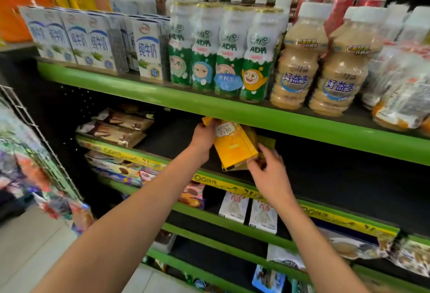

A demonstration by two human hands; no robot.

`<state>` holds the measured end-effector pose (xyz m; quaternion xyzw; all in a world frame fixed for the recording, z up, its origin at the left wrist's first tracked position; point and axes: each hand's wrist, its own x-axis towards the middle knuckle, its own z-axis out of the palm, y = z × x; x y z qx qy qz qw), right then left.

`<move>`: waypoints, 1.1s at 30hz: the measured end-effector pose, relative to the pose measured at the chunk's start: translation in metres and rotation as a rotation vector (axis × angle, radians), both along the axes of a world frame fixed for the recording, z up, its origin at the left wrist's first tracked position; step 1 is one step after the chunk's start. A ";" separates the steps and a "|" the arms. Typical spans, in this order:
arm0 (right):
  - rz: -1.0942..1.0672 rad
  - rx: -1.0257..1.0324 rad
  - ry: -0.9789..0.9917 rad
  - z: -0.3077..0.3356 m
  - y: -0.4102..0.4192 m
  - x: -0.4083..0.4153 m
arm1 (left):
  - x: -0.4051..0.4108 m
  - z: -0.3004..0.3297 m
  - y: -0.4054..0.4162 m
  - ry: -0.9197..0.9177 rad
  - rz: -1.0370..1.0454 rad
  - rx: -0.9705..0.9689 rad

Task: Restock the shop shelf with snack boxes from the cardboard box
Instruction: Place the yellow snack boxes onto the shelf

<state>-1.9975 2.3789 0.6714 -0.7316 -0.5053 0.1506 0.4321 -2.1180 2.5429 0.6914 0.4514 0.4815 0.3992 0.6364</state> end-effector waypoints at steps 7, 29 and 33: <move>0.083 -0.094 -0.257 -0.001 0.005 -0.009 | -0.051 -0.001 0.014 -0.179 -0.046 -0.077; -0.016 -0.061 0.142 0.009 0.027 -0.016 | -0.093 -0.012 0.005 -0.334 -0.292 0.040; 0.015 -0.055 0.254 0.025 0.024 -0.016 | -0.091 -0.011 0.000 -0.260 -0.277 0.073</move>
